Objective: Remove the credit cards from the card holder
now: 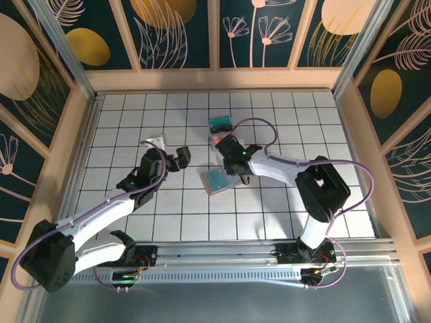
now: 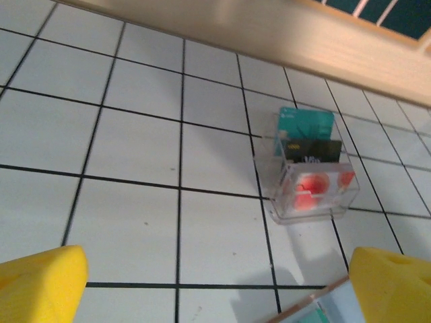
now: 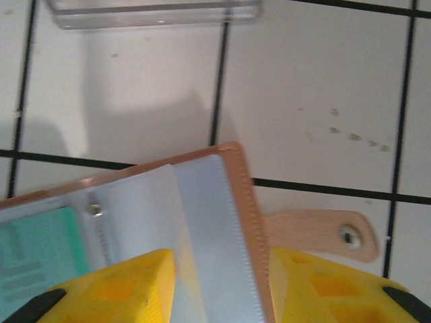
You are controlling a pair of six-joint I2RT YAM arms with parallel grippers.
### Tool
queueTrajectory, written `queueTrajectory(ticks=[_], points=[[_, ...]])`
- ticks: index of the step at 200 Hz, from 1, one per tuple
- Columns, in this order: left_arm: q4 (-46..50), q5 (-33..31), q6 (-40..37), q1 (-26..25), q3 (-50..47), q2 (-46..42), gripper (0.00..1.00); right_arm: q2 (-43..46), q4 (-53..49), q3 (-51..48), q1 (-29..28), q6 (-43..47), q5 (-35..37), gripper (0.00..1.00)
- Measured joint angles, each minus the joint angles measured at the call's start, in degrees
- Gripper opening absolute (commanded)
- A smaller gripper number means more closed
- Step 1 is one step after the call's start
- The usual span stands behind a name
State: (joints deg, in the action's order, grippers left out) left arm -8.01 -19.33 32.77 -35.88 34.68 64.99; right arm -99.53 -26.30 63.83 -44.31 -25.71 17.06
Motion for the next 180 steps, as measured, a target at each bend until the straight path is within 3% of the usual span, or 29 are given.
queueTrajectory(ticks=[108,142,180], points=[[7.58,-6.08,0.09,-13.33,5.35,18.97,0.99,0.26,3.43,-5.60,4.37,-0.15,-5.16,0.30],[8.28,-6.34,0.92,-14.67,6.05,23.54,0.99,1.68,2.89,-4.63,4.72,-0.15,-5.46,0.29],[8.09,-7.19,2.82,-14.67,6.05,25.29,0.99,5.97,3.23,-2.95,6.12,-0.35,-10.95,0.27]])
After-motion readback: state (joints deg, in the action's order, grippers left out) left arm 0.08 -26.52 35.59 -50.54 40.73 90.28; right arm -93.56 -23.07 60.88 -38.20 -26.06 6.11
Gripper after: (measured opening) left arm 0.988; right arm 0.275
